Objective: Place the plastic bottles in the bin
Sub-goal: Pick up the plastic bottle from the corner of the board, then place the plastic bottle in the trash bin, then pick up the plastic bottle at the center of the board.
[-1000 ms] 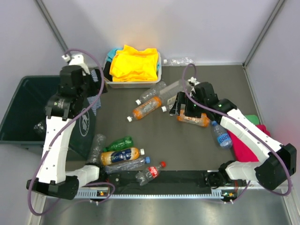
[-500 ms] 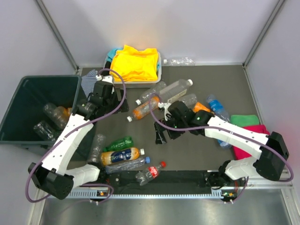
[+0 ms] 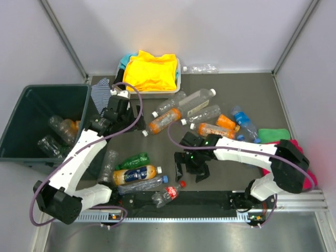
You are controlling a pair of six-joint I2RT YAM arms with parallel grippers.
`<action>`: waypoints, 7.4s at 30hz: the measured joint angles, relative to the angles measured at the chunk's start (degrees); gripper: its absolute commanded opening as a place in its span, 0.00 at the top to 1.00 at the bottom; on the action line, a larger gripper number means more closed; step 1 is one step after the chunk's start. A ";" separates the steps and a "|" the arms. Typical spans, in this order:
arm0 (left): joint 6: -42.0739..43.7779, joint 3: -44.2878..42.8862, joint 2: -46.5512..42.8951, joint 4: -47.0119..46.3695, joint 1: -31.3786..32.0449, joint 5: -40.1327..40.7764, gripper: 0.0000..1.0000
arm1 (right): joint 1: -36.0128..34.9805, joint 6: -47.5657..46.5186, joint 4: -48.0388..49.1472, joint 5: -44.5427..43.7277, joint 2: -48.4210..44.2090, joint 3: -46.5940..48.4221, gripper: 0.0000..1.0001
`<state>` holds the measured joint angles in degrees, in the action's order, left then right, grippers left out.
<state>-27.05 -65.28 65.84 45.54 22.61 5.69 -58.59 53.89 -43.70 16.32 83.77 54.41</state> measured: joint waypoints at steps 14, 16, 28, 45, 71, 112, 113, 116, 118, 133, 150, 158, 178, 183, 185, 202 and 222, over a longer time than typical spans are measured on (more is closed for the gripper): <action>3.13 6.93 -3.96 -0.87 0.00 -4.57 0.04 | -9.29 16.26 16.48 5.77 10.86 -0.07 0.01; 3.50 6.93 -4.26 -0.83 0.00 -4.59 0.04 | -9.70 17.64 19.04 6.32 12.87 -0.04 0.01; 4.72 6.91 -5.29 2.34 0.00 -4.37 0.01 | -10.14 20.85 22.69 6.36 18.47 1.68 0.69; 4.35 3.26 -6.45 3.10 0.00 -23.63 0.01 | 1.73 3.56 5.57 -9.49 6.14 17.40 0.87; -4.44 8.48 1.53 -20.26 3.21 -48.48 0.35 | 11.26 -21.92 3.65 -4.63 4.31 34.10 0.56; -1.38 -48.26 0.17 29.79 -1.03 56.06 0.41 | 31.10 -26.64 -3.43 -25.07 -5.14 29.92 0.01; -1.53 -46.84 -0.68 29.75 -1.73 57.64 0.31 | 32.24 -26.60 -3.61 -25.05 -5.35 29.64 0.01; -1.31 -42.29 -2.78 31.06 -4.04 60.13 0.11 | 34.64 -26.36 -3.96 -25.31 -6.82 28.70 0.01; -0.85 -39.80 -3.78 31.45 -5.95 60.65 0.01 | 35.67 -26.32 -3.96 -25.51 -8.26 27.98 0.01; 4.46 -49.79 3.87 32.22 -10.73 47.12 0.01 | 40.09 -25.22 -4.26 -25.03 -10.29 24.28 0.01; 11.34 -56.11 11.41 17.27 -6.40 14.45 0.01 | 45.55 -20.90 -3.80 -22.18 2.84 22.88 0.01; 12.15 -49.75 16.22 8.02 4.50 8.72 0.01 | 45.75 -17.03 -4.04 -18.67 9.35 22.51 0.01; 9.57 -26.32 22.82 -2.56 11.28 -2.58 0.01 | 45.75 9.42 -4.50 -17.07 10.84 9.68 0.08; 9.55 -23.96 22.80 -3.63 11.28 -6.91 0.01 | 45.72 10.21 -1.03 -16.31 11.98 6.29 0.19; 9.57 -22.73 22.80 -3.96 11.28 -9.79 0.01 | 45.72 9.62 0.42 -15.41 12.00 5.05 0.39; 0.90 -12.39 22.95 -16.57 12.35 -32.52 0.01 | 30.29 -0.68 4.66 -16.22 -0.28 13.20 0.78; -7.76 -7.93 23.71 -28.04 15.67 -36.24 0.60 | 27.06 -6.34 13.49 -8.02 -6.34 15.34 0.01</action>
<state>-34.81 -73.21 89.56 17.50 38.28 -30.55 -31.53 47.55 -30.22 8.29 77.43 69.76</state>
